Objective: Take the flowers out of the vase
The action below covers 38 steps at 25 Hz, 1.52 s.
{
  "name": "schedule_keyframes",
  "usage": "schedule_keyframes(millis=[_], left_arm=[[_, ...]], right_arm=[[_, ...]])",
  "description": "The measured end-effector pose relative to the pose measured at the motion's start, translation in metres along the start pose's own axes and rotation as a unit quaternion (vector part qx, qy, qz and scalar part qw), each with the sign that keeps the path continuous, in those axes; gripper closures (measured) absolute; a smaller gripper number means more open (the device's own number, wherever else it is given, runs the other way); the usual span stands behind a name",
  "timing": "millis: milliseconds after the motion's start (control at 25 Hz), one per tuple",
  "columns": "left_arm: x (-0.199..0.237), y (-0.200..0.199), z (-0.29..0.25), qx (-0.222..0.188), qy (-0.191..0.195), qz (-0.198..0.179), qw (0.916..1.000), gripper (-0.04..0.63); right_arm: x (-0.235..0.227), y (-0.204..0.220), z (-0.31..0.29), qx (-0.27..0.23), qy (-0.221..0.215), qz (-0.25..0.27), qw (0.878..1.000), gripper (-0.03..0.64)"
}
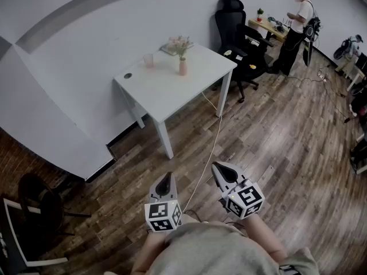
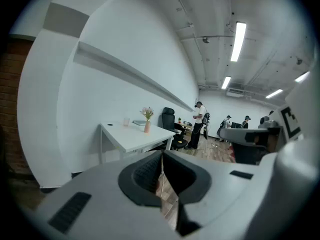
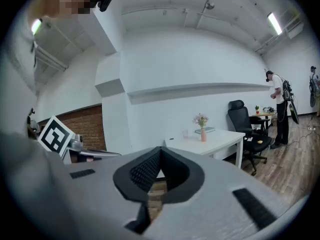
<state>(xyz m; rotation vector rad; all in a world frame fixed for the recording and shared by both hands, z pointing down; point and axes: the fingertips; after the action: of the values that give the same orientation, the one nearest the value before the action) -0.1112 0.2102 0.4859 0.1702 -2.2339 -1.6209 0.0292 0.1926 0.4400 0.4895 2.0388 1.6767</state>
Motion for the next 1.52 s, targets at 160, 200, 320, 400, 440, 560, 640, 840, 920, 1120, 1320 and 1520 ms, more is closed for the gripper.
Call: schedule_keyframes(millis=[160,200,320,400,440,560,640,840,920,1120,1320,1520], left_arm=[[-0.001,-0.018,0.009,-0.012,0.003,-0.016,0.9998,0.583],[0.001,-0.023,0.011,-0.016,0.004,-0.020,0.9997,0.583],[0.007,-0.030,0.020,-0.023,0.000,-0.020,0.9995,0.583],[0.009,-0.029,0.024,-0.023,-0.003,-0.020,0.9995,0.583],[0.008,-0.028,0.026,-0.023,-0.004,-0.020,0.9995,0.583],[0.005,-0.023,0.029,-0.022,-0.004,-0.016,0.9996,0.583],[0.000,-0.022,0.028,-0.022,-0.004,-0.016,0.9996,0.583],[-0.021,-0.016,0.022,-0.023,-0.002,-0.018,0.9996,0.583],[-0.030,-0.012,0.019,-0.022,-0.002,-0.017,0.9996,0.583],[-0.058,0.001,0.015,-0.017,-0.001,-0.016,0.9997,0.583],[-0.068,0.014,0.018,-0.009,-0.006,-0.008,0.9999,0.583],[-0.061,0.018,0.011,-0.003,-0.012,-0.004,0.9999,0.583]], right_arm=[[0.006,-0.016,0.003,-0.021,0.019,-0.006,1.000,0.617],[0.009,-0.018,0.004,-0.025,0.022,-0.006,0.999,0.617],[0.016,-0.022,0.006,-0.032,0.026,-0.002,0.999,0.618],[0.018,-0.021,0.008,-0.033,0.027,-0.001,0.999,0.617],[0.019,-0.021,0.009,-0.032,0.026,0.000,0.999,0.617],[0.019,-0.019,0.015,-0.030,0.025,0.005,0.999,0.617],[0.015,-0.017,0.019,-0.030,0.026,0.003,0.999,0.617],[0.001,-0.014,0.034,-0.029,0.018,-0.003,0.999,0.617],[-0.005,-0.013,0.041,-0.026,0.013,0.000,1.000,0.617],[-0.019,-0.007,0.058,-0.017,0.001,-0.001,1.000,0.617],[-0.026,0.002,0.063,-0.009,-0.001,-0.015,1.000,0.617],[-0.029,0.001,0.053,-0.008,-0.005,-0.016,1.000,0.615]])
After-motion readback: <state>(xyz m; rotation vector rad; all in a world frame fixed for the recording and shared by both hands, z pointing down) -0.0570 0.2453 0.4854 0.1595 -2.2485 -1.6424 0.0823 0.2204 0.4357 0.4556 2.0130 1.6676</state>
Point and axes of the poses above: the fingertips, and each gripper's own axes: z backward along the fingers, x to its left, y out of its underside, and after that the axes turned 8 degrees about y, right-handed
